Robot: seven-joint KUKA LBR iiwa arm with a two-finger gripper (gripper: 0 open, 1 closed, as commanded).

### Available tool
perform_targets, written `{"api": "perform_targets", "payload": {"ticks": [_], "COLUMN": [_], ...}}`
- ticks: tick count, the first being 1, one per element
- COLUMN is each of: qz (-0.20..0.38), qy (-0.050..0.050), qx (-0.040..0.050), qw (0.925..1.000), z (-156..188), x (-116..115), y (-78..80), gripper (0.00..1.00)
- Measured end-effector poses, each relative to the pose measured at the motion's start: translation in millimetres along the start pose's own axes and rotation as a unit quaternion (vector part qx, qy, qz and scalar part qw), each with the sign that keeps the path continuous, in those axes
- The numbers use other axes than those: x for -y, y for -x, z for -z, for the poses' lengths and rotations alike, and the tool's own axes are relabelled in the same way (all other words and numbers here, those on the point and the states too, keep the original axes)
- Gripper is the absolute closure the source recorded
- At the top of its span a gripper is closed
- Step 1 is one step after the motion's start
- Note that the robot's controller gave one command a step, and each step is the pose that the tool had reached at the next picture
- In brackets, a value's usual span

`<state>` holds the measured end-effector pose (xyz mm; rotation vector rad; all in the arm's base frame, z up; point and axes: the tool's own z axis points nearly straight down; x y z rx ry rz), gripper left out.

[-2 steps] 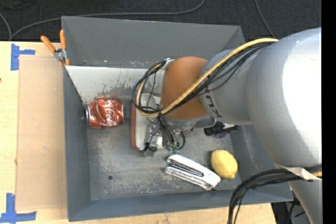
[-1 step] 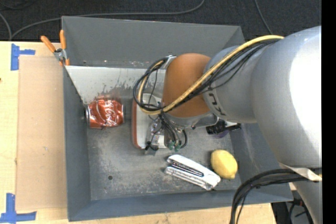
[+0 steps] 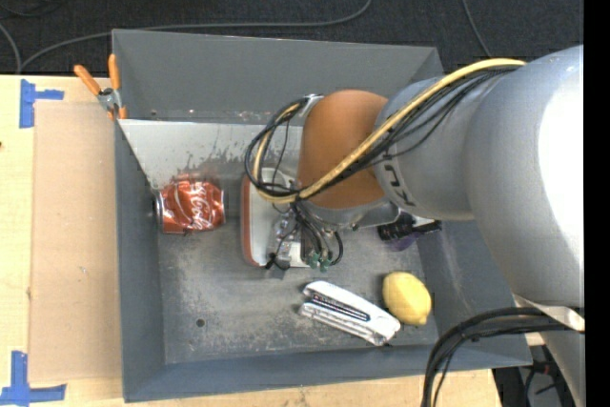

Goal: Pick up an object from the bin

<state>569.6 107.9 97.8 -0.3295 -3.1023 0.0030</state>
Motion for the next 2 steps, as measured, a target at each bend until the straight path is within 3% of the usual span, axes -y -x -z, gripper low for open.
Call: {"api": "perform_targets", "payload": {"ticks": [1,2], "qz": [0.000,0.001], "qy": [-0.002,0.000], "qx": [-0.0044,-0.0009], "qw": [1.0000,1.0000], "z": [34,72], "x": [1,1], "y": [-2.7,-1.5], "gripper": [1.00,1.00]}}
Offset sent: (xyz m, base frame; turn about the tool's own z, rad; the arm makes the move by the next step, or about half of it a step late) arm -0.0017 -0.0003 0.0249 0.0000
